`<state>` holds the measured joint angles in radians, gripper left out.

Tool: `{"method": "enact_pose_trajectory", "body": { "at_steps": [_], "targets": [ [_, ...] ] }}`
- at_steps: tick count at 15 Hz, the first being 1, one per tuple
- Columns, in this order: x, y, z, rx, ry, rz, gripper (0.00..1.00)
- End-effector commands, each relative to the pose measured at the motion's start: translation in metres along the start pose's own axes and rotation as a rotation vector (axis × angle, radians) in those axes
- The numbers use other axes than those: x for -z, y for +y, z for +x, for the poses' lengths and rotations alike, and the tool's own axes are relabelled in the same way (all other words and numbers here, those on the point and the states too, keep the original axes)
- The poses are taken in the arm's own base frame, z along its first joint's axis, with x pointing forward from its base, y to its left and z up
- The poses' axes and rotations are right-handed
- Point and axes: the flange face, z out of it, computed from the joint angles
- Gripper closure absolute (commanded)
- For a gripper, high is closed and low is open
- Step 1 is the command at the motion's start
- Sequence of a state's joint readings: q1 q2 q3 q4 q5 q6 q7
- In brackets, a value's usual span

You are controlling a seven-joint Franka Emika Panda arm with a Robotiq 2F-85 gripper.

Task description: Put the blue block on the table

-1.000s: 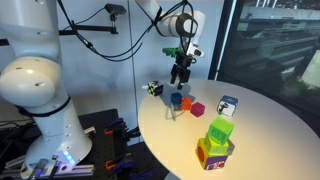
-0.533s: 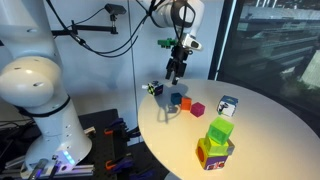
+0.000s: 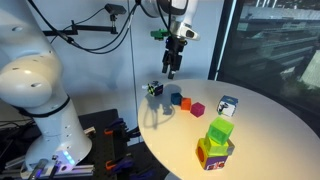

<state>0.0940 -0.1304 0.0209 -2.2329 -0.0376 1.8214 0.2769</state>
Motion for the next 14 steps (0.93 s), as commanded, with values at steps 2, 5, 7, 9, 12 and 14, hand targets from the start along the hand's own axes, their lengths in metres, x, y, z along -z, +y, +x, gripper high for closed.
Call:
{"method": "enact_pose_trajectory", "body": {
  "at_steps": [2,5,7,9,12,14],
  "targets": [
    [0.019,0.021,-0.033,0.06,0.115,0.039,0.0],
    [0.03,0.03,-0.048,0.083,0.196,0.048,0.0],
    [0.036,0.034,-0.058,0.093,0.24,0.057,0.0],
    [0.041,0.037,-0.066,0.096,0.273,0.067,0.0],
    [0.047,0.04,-0.076,0.097,0.308,0.079,0.0],
    [0.049,0.041,-0.081,0.095,0.318,0.084,0.0]
  ]
}}
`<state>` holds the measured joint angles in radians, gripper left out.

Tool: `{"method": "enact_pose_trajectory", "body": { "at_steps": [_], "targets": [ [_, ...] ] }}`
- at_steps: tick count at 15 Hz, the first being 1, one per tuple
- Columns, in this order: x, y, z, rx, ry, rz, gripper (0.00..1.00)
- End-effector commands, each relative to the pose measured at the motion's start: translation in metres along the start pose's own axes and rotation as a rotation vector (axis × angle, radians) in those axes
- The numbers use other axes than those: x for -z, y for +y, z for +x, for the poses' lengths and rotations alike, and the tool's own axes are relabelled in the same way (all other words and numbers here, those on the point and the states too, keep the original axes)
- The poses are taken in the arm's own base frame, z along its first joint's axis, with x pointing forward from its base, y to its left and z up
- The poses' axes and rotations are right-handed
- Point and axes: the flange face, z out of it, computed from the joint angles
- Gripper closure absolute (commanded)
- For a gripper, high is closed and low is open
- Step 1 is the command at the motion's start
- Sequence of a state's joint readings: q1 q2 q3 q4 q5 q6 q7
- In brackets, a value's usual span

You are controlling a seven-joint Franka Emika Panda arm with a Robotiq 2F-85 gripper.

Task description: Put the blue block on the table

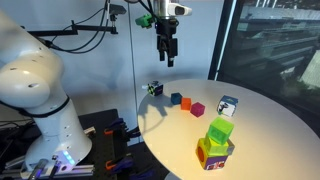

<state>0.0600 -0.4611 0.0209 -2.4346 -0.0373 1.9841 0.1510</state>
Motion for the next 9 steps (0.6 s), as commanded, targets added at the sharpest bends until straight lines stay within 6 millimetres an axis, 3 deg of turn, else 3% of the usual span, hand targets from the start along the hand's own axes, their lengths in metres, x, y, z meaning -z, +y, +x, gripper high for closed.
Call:
{"method": "enact_pose_trajectory", "body": {
  "at_steps": [1,9],
  "targets": [
    [0.0068,0.0057,-0.011,0.008,0.034,0.029,0.0],
    [0.0018,-0.0008,-0.0043,0.001,0.004,0.002,0.0]
  ]
}}
